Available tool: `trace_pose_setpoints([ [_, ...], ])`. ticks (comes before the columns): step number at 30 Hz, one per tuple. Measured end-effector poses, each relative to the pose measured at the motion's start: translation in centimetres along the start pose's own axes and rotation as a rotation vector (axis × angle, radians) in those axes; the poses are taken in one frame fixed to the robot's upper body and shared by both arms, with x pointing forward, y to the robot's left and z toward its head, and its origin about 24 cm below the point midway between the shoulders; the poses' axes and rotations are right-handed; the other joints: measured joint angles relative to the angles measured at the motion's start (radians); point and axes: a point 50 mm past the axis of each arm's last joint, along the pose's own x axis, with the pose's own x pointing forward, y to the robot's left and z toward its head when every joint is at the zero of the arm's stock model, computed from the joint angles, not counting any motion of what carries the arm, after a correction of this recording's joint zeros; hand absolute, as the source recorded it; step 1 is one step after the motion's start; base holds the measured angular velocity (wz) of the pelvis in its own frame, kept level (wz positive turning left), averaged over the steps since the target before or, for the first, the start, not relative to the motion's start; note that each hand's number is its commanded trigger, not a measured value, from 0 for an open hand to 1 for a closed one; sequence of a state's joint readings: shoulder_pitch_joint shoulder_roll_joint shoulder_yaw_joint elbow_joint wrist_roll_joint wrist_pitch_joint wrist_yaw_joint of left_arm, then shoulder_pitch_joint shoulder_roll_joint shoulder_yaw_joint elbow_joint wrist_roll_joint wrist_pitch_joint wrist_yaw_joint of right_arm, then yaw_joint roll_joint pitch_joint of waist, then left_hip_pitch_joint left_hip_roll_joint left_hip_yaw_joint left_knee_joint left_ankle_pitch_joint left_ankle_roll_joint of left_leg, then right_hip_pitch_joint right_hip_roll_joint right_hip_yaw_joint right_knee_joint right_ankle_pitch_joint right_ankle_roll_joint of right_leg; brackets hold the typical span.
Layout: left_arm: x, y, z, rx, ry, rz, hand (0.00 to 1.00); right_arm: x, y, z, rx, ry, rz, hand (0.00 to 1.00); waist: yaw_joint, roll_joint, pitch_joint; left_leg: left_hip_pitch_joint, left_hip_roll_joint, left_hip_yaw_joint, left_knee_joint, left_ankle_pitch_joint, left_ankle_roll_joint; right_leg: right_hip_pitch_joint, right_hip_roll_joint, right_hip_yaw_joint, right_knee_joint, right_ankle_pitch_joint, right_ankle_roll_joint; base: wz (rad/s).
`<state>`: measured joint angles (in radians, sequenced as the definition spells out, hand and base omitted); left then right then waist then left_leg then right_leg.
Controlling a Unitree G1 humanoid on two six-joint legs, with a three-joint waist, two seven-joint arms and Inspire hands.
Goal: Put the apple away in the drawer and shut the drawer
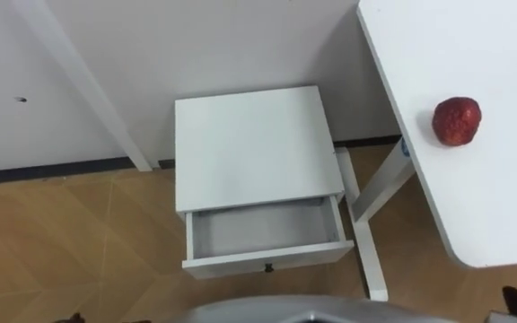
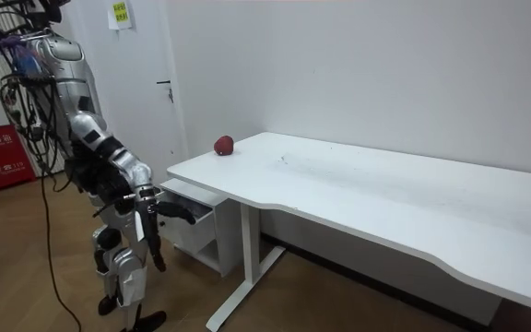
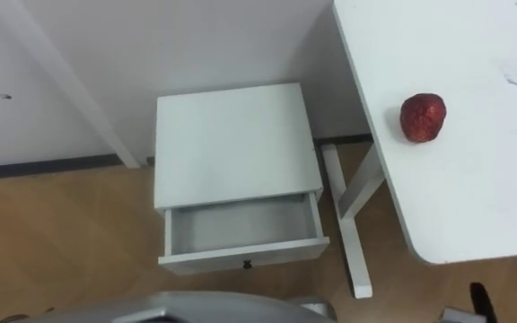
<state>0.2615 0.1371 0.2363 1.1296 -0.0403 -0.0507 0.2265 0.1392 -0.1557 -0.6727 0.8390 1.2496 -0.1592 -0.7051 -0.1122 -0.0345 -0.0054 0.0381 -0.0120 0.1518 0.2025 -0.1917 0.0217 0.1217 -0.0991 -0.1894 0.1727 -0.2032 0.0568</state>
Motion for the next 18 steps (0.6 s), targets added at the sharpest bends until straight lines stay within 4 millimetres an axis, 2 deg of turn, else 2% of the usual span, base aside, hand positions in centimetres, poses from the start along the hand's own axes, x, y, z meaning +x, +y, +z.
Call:
trace_pose_setpoints([
  [5,0.2,0.7,1.0,-0.007,-0.041,0.015,0.00,-2.0,2.8,2.3,0.149,-0.052,0.035,0.00,-0.003,-0.018,0.0030,-0.012,0.000,0.002,-0.003,0.000,0.000,-0.007,0.001,0.009,0.000,0.000,0.000,-0.01],
  [7,0.2,0.8,1.5,0.010,-0.062,0.017,0.00,-3.0,3.9,3.0,0.184,-0.081,0.042,0.00,-0.004,-0.022,0.0016,-0.026,0.001,0.002,-0.001,0.000,0.000,-0.022,0.001,0.009,0.005,0.000,0.000,0.00],
  [12,0.3,1.0,1.8,0.016,-0.069,0.020,0.00,-5.7,6.5,4.8,0.245,-0.142,0.119,0.00,-0.025,-0.018,0.0042,-0.036,0.000,0.000,0.000,0.000,0.000,-0.038,0.001,0.009,0.017,0.000,0.000,0.00],
  [18,0.4,0.7,2.6,0.046,-0.094,0.004,0.00,-9.6,8.6,7.6,0.274,-0.319,0.256,0.00,-0.023,-0.017,0.0038,-0.058,0.001,0.000,0.003,0.002,0.002,-0.057,0.001,0.010,0.017,0.000,0.000,0.00],
])
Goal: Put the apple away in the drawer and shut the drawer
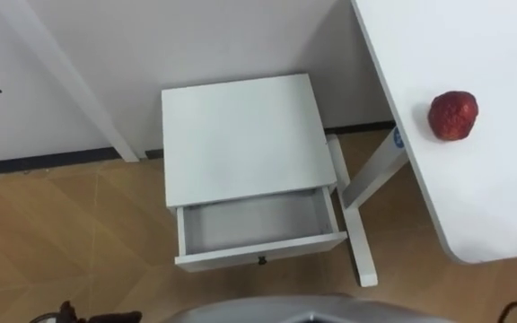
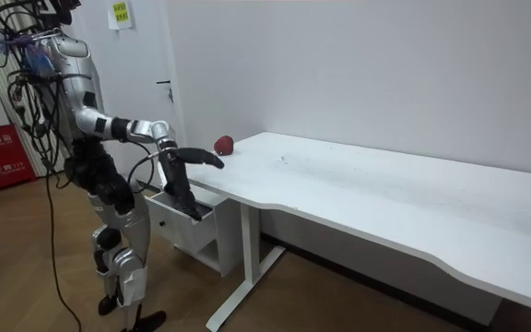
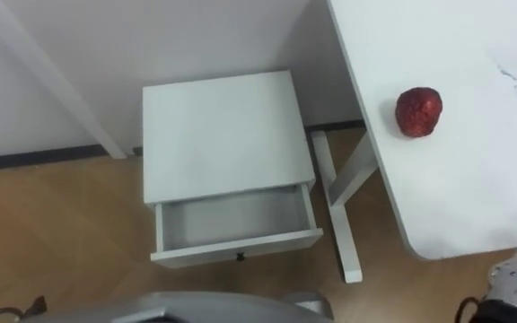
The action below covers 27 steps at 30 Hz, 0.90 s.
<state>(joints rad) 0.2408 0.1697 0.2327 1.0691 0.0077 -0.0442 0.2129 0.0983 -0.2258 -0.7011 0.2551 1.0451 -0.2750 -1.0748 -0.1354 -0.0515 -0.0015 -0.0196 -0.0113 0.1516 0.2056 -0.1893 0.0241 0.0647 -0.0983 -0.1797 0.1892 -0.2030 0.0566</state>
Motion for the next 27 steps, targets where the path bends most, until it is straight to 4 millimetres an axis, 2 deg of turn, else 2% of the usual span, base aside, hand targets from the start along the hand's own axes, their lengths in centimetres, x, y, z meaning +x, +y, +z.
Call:
trace_pose_setpoints([
  [7,-0.1,-0.1,-0.5,0.039,0.013,-0.026,0.00,-2.5,2.4,2.6,-0.037,-0.277,0.169,0.00,0.008,0.002,-0.0009,-0.002,-0.001,-0.001,-0.003,0.001,0.000,-0.010,0.000,-0.005,0.000,0.000,0.000,0.00],
  [10,-0.1,-0.3,-0.6,0.081,0.009,-0.041,0.00,-3.9,3.2,2.7,-0.099,-0.393,0.270,0.00,0.035,0.001,0.0008,0.002,0.000,0.014,-0.007,0.001,0.000,-0.014,0.000,0.014,-0.001,0.000,0.000,-0.16],
  [12,-0.1,-0.5,-0.6,0.103,0.010,-0.051,0.00,-6.0,4.3,2.0,-0.161,-0.466,0.419,0.00,0.045,0.003,0.0006,0.008,0.000,0.015,-0.007,0.001,0.000,-0.011,0.000,0.018,0.000,0.000,0.000,-0.08],
  [15,-0.2,-1.0,-0.5,0.134,-0.005,-0.074,0.00,-7.8,4.8,0.4,-0.275,-0.522,0.594,0.00,0.066,0.006,0.0020,0.014,0.002,0.018,-0.008,0.001,0.000,-0.012,0.002,0.030,0.000,0.000,0.000,-0.01],
  [19,-0.4,-1.0,-1.1,0.147,0.007,-0.076,0.00,-8.8,4.5,-1.3,-0.395,-0.515,0.766,0.00,0.086,0.003,0.0037,0.012,0.004,0.015,-0.010,0.001,-0.001,-0.010,0.004,0.024,0.000,0.001,-0.001,0.00],
  [27,-0.5,-0.8,-1.5,0.156,-0.001,-0.069,0.00,-10.0,4.6,-2.9,-0.536,-0.516,0.989,0.00,0.089,0.000,0.0083,0.037,0.004,0.015,-0.020,0.001,-0.001,0.009,0.004,0.023,-0.004,0.001,-0.001,0.00],
])
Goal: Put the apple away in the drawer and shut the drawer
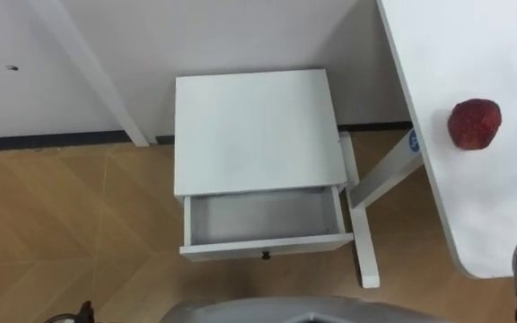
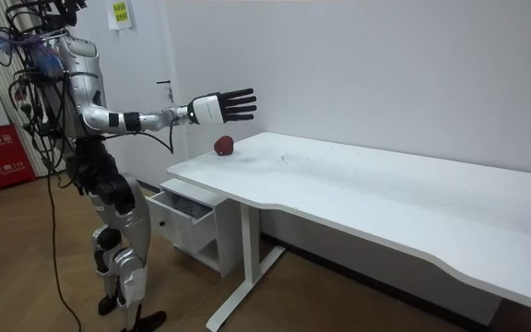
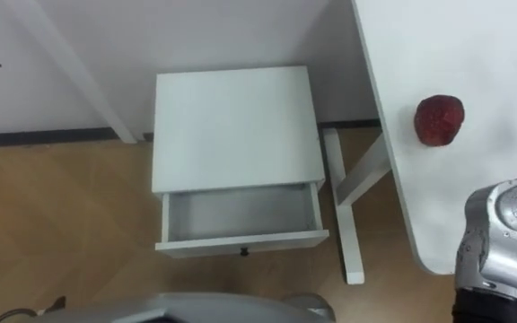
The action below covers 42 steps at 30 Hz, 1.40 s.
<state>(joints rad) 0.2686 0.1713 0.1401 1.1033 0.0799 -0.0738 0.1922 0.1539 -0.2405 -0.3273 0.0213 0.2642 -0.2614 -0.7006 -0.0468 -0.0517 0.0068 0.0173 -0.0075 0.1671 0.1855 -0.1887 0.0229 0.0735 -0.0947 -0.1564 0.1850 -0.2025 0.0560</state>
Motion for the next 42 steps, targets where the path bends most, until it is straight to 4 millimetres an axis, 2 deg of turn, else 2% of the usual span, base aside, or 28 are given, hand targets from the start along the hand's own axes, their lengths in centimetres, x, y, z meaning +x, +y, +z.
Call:
trace_pose_setpoints([
  [8,0.0,0.0,0.1,0.001,-0.006,-0.005,0.00,-0.7,1.1,-0.4,-0.042,0.001,0.180,0.00,0.003,-0.001,-0.0004,0.023,0.000,0.004,-0.009,0.000,0.000,0.014,0.000,0.001,-0.001,0.000,0.000,0.00],
  [11,0.0,0.1,0.3,-0.003,-0.012,-0.003,0.00,-0.7,1.1,-0.5,-0.049,0.006,0.206,0.00,0.015,0.002,-0.0009,0.032,-0.001,0.004,-0.016,0.000,0.000,0.020,0.000,0.002,-0.001,0.000,0.000,-0.03],
  [19,0.0,0.2,0.1,-0.012,-0.011,0.003,0.00,-1.2,0.4,-2.9,-0.148,0.115,0.272,0.00,0.023,0.006,-0.0028,0.040,-0.001,0.004,-0.018,0.000,0.000,0.032,0.000,0.002,-0.004,0.000,0.000,0.00],
  [25,0.0,0.2,0.2,-0.011,-0.008,0.002,0.00,-2.0,1.1,-3.7,-0.181,0.138,0.343,0.00,0.023,0.001,-0.0060,0.041,-0.002,0.003,-0.017,0.000,-0.001,0.035,0.000,-0.003,-0.014,0.000,0.000,0.01],
  [27,0.1,0.1,0.2,-0.012,-0.005,0.000,0.00,-2.3,1.0,-4.4,-0.200,0.173,0.364,0.00,0.024,0.000,-0.0059,0.043,-0.003,-0.002,-0.017,0.000,-0.001,0.040,-0.001,-0.009,-0.015,0.000,0.000,0.06],
  [35,0.0,0.0,0.1,-0.020,0.001,-0.002,0.00,-3.2,1.9,-5.0,-0.208,0.207,0.452,0.00,0.027,-0.001,-0.0056,0.045,-0.004,-0.002,-0.017,0.000,-0.001,0.044,-0.002,-0.008,-0.015,0.000,0.000,0.00],
  [39,0.0,-0.2,0.2,-0.024,0.001,-0.007,0.00,-4.3,2.2,-6.4,-0.310,0.238,0.548,0.00,0.028,-0.003,-0.0057,0.048,-0.004,-0.002,-0.017,0.000,-0.001,0.044,-0.002,-0.008,-0.015,0.000,0.000,0.00],
  [42,0.0,-0.3,0.1,-0.022,0.007,-0.010,0.00,-4.7,2.4,-6.8,-0.342,0.253,0.593,0.00,0.028,-0.003,-0.0054,0.047,-0.004,-0.002,-0.015,0.000,-0.001,0.044,-0.002,-0.008,-0.015,0.000,0.000,0.00],
])
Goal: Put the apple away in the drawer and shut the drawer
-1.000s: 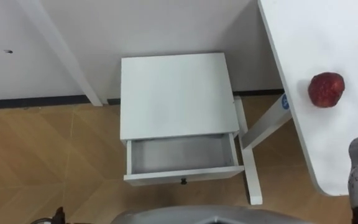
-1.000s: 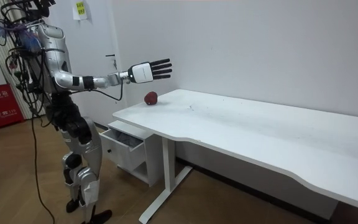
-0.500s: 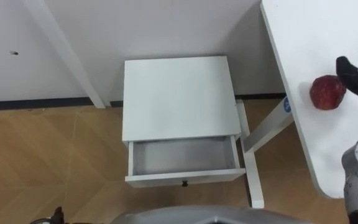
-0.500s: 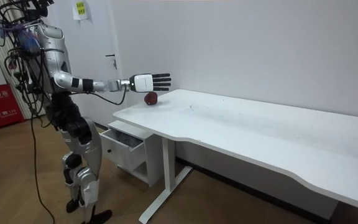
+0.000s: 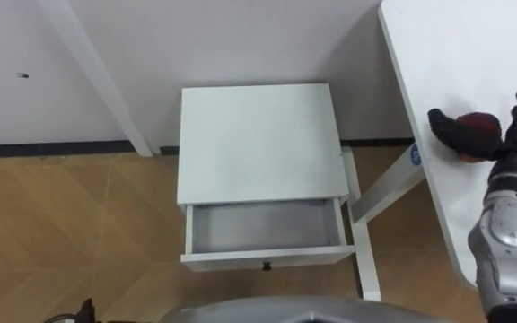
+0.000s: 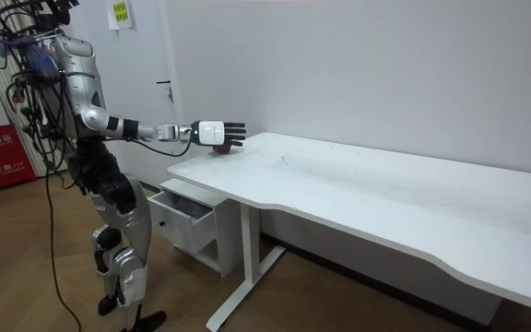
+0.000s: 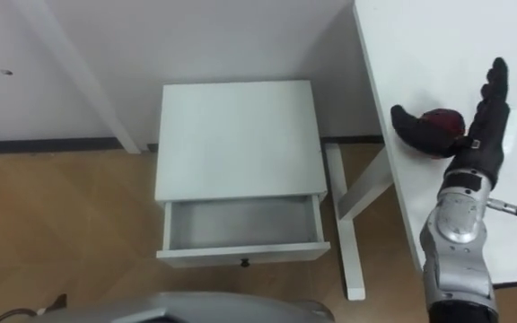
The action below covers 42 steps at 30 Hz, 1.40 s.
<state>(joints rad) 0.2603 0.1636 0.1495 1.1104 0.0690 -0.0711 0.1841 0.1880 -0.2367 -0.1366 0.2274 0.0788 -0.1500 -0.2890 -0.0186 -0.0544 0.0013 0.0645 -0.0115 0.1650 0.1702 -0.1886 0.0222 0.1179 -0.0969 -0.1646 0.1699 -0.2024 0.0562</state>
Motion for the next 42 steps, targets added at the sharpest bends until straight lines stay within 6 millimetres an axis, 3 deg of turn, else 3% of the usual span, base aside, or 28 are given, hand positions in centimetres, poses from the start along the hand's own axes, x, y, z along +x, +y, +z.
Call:
trace_pose_setpoints([
  [16,-0.1,-0.5,0.1,-0.008,-0.002,-0.012,0.00,-0.2,0.4,-1.0,-0.024,0.047,0.058,0.00,0.002,-0.010,-0.0011,-0.007,0.000,-0.002,0.000,0.000,0.000,-0.008,0.000,-0.001,0.001,0.000,0.000,0.00],
  [17,-0.1,-0.5,0.1,-0.008,-0.002,-0.012,0.00,-0.2,0.4,-1.0,-0.024,0.047,0.058,1.00,0.003,-0.010,-0.0014,-0.007,0.000,-0.002,0.000,0.000,0.000,-0.008,0.000,-0.001,0.001,0.000,0.000,0.00],
  [42,0.0,-0.5,0.8,0.003,-0.035,-0.013,0.00,-1.0,0.5,-1.5,-0.253,0.003,0.068,1.00,0.000,-0.001,-0.0046,-0.026,0.004,-0.005,0.016,0.000,0.000,-0.013,0.003,-0.002,0.002,0.004,-0.002,0.00],
])
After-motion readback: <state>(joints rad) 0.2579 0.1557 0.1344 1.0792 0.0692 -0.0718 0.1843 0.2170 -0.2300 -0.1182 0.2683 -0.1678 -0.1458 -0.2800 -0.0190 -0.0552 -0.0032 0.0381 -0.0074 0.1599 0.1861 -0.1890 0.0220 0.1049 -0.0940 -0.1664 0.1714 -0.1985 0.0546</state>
